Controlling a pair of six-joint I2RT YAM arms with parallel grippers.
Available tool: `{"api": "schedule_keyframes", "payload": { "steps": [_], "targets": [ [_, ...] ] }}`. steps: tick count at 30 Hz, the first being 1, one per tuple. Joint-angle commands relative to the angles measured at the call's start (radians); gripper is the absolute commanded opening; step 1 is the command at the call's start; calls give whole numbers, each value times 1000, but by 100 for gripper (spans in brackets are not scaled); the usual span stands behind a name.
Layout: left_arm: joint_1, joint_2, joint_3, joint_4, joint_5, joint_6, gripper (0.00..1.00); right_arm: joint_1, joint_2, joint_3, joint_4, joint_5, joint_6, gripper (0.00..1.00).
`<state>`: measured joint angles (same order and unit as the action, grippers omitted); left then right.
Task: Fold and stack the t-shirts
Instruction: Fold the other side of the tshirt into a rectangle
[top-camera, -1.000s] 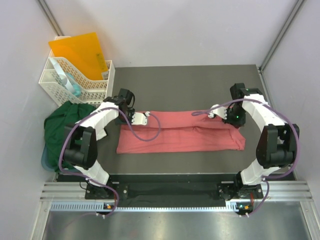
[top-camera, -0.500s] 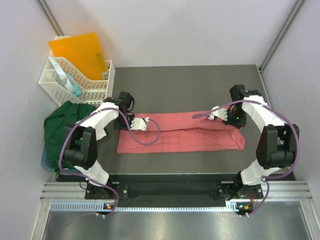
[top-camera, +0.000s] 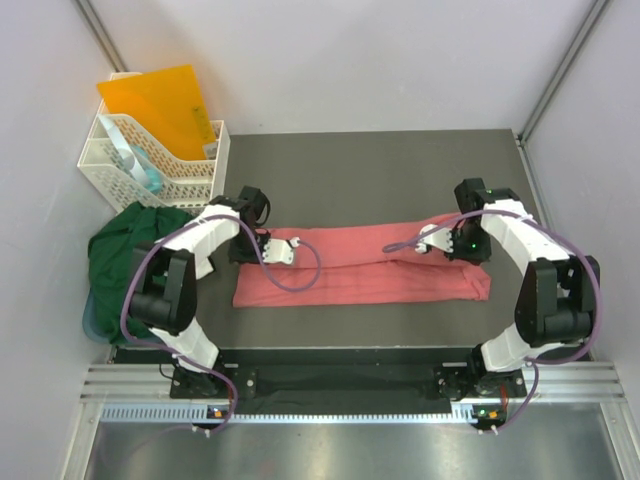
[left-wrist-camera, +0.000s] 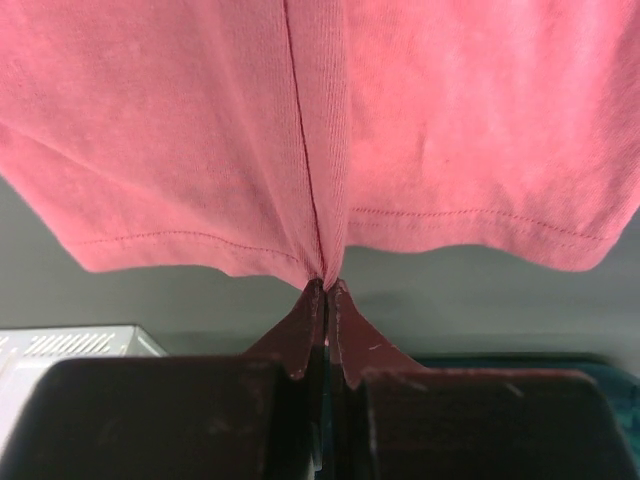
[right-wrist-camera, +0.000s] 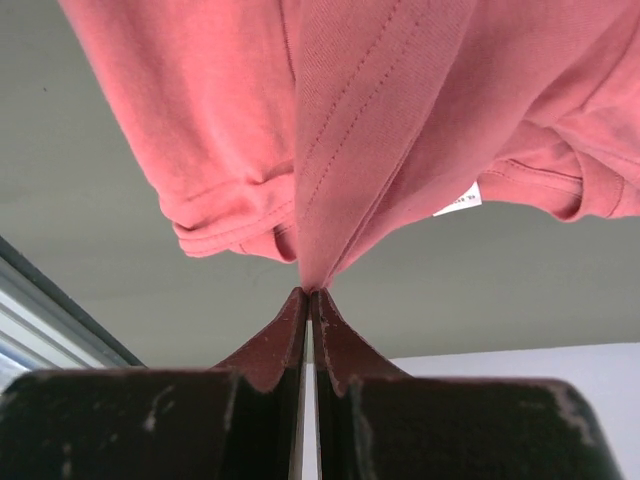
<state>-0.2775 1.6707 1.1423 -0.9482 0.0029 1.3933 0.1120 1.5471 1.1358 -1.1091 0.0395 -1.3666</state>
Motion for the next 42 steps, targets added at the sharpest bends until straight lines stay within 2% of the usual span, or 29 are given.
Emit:
{"api": "schedule_keyframes", "payload": {
  "steps": [1,42],
  "targets": [
    [-9,4,-3,-50,32,3,0,17,-48,-18,-9,14,-22,0],
    [-37,21,-56,0,-23,-14,0,259,-186,-235,29,20,14,0]
  ]
}}
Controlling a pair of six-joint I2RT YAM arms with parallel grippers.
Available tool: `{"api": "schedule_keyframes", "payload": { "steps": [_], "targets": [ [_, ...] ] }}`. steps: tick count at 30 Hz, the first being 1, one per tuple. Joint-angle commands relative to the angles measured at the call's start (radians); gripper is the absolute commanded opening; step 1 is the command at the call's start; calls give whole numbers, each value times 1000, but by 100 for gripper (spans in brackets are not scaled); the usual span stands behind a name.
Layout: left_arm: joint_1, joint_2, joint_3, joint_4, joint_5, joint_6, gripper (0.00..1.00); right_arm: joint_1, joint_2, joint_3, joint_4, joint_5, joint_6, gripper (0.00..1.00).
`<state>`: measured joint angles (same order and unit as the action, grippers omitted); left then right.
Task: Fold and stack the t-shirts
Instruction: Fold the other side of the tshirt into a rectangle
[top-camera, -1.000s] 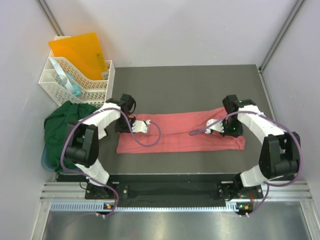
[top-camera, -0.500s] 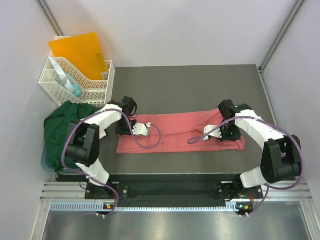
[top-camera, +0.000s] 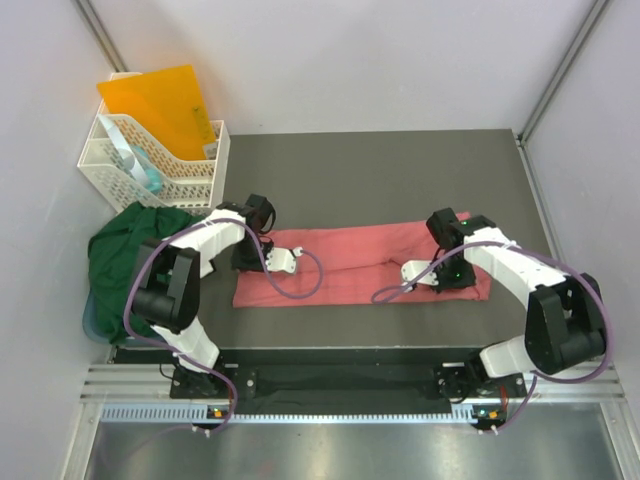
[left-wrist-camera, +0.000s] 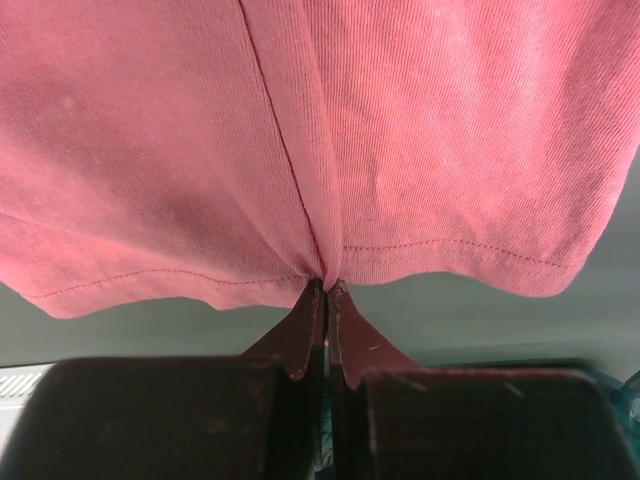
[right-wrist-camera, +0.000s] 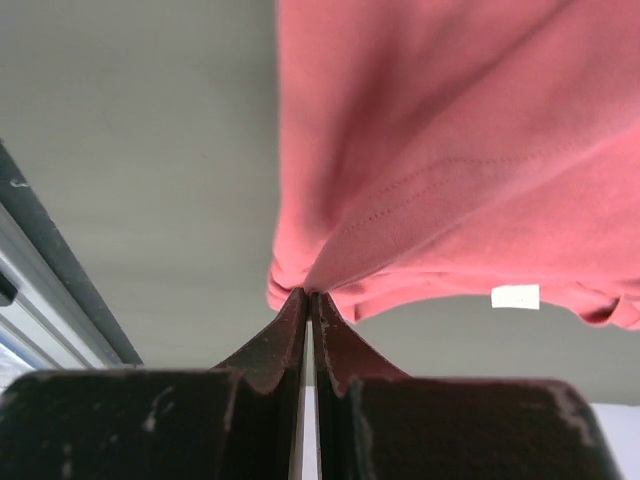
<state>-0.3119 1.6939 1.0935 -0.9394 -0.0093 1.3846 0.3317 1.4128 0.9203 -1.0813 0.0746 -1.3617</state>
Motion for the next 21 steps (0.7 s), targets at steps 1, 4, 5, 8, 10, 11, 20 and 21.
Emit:
{"api": "schedule_keyframes", "payload": {
  "steps": [1,4,5,8,10,11,20,21],
  "targets": [
    [-6,-3,-9,-7,-12,-7,0,47,-51,-24,1,-15,13,0],
    [-7,-3,-9,-7,-11,-9,0,69,-52,-28,-3,-24,30,0],
    [-9,-2,-9,-7,-11,-9,0,79,-54,-29,-3,-25,36,0],
    [-9,0,-7,-7,-11,-9,0,104,-60,-37,4,-30,49,0],
    [-7,-2,-9,-6,-11,-9,0,118,-63,-40,4,-35,59,0],
    [-9,-3,-7,-6,-11,-9,0,128,-66,-41,4,-36,62,0],
    [-10,-2,-12,-4,-15,-10,11,138,-72,-66,14,-18,65,18],
    [-10,-3,-11,-4,-15,-12,17,138,-74,-66,12,-16,65,27]
  ]
}}
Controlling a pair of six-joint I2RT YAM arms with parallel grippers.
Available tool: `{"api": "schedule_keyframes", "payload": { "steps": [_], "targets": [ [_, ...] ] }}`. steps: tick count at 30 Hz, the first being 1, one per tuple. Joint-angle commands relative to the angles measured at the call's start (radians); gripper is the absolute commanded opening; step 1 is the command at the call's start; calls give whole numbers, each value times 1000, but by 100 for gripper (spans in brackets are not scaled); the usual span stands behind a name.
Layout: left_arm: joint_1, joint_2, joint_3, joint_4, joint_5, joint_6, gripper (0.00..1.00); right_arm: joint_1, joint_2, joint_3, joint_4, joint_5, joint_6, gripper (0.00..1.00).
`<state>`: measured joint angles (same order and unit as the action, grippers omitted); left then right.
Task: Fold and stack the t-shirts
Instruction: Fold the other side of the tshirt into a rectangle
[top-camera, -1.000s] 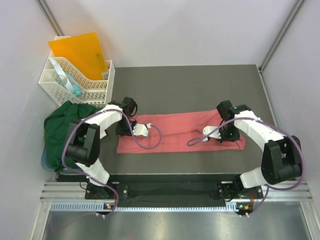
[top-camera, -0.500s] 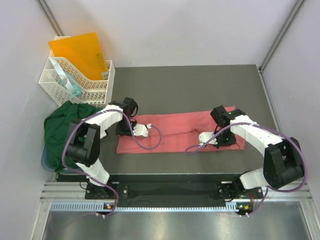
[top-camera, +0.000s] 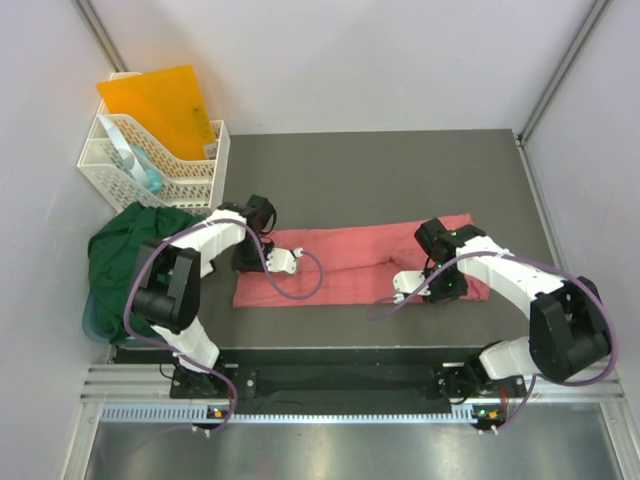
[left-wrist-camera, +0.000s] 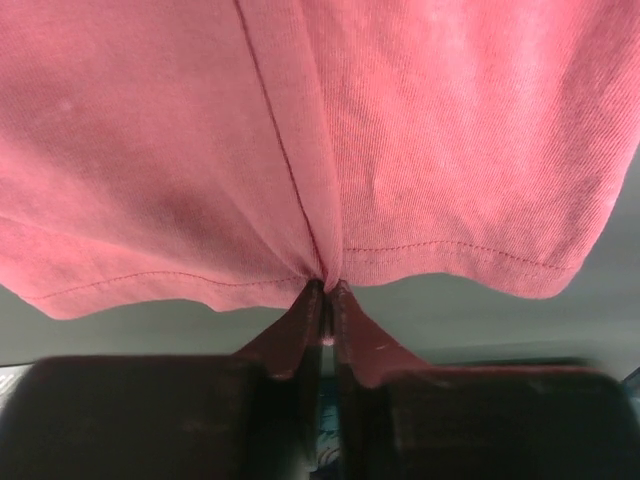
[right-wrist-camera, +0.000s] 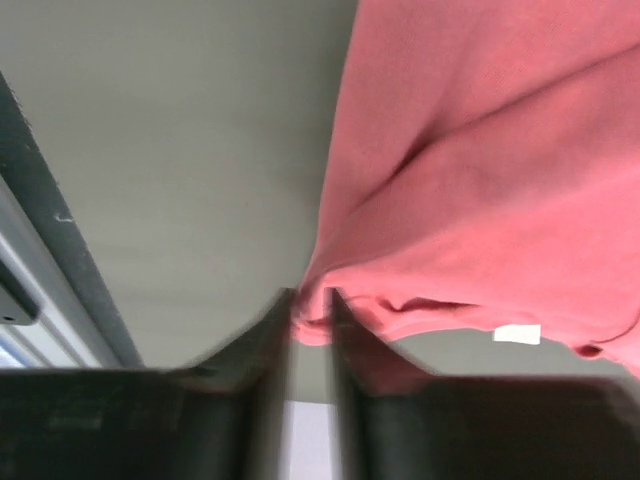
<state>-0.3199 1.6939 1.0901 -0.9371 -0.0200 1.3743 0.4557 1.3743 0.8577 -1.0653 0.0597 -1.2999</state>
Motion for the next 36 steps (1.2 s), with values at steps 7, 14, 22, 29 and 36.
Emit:
{"api": "schedule_keyframes", "payload": {
  "steps": [7,14,22,29,36],
  "targets": [
    [-2,-36,-29,-26,-27,23,85,12,-98,4,-16,0,-15,68],
    [5,-97,63,-86,-28,9,89,-29,-90,101,-42,-38,39,65],
    [18,-106,224,82,-15,-66,89,-201,164,437,-104,-283,205,63],
    [19,7,186,265,-61,-138,85,-221,291,488,-39,-351,248,36],
    [15,145,156,359,-139,-201,54,-195,381,537,-84,-423,255,39]
  ]
}}
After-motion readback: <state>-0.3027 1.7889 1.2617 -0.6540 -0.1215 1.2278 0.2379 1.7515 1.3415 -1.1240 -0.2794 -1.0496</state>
